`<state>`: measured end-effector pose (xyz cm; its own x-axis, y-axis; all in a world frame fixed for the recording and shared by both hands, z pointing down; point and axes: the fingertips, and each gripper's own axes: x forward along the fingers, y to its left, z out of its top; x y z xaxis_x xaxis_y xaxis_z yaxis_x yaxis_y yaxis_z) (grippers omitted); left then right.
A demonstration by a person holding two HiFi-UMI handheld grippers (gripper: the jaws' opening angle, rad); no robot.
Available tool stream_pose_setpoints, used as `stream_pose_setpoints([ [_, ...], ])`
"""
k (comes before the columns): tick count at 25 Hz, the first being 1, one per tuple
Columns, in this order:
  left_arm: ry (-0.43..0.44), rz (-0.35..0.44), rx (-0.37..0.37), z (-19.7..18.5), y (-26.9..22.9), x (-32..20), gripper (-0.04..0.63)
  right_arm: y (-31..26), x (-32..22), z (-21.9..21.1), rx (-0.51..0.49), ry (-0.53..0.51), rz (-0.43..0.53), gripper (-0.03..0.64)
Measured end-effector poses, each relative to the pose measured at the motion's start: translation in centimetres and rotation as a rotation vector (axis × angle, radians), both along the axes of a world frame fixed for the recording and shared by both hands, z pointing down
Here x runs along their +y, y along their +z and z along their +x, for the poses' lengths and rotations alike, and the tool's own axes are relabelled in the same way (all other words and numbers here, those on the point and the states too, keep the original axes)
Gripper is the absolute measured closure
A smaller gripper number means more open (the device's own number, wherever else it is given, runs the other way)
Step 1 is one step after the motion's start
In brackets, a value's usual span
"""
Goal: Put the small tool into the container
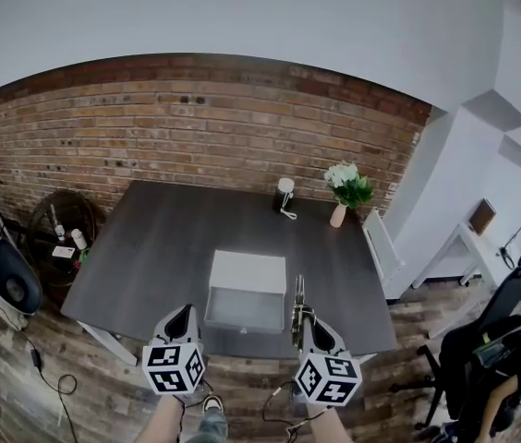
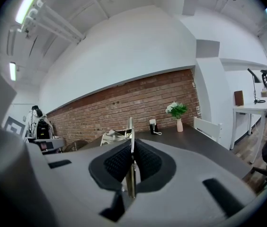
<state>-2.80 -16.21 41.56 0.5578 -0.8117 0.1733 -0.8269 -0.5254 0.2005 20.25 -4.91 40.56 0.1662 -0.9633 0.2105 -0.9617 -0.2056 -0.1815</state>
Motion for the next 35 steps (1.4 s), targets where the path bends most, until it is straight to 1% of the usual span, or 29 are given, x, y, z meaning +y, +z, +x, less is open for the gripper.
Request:
stream_pose_setpoints([
  [5, 0.029, 0.012, 0.008, 1.3, -1.3, -7.4, 0.601, -1.3, -6.7, 0.9, 0.005, 0.024, 0.006, 0.611],
  [11, 0.048, 0.008, 0.021, 2.4, -1.5, -15.0, 0.600, -1.8, -13.5, 2.0, 0.017, 0.049, 0.005, 0.611],
  [14, 0.067, -0.004, 0.017, 3.1, -1.1, -18.0, 0.601, -1.5, -16.1, 2.0, 0.010, 0.054, -0.006, 0.611],
  [17, 0.085, -0.020, 0.008, 4.1, -0.5, -20.0, 0.601, -0.8, -17.5, 2.4, 0.005, 0.064, -0.029, 0.611],
  [22, 0.076, -0.051, -0.004, 4.8, 1.0, -21.1, 0.601, 1.3, -18.7, 3.4, -0.007, 0.050, -0.079, 0.611],
  [29, 0.038, -0.104, -0.020, 4.5, 2.7, -20.4, 0.601, 2.2, -19.2, 3.8, -0.019, -0.001, -0.109, 0.611],
  [35, 0.014, -0.138, -0.057, 4.6, 4.1, -18.6, 0.601, 3.2, -19.2, 4.1, -0.004, -0.084, -0.151, 0.612],
])
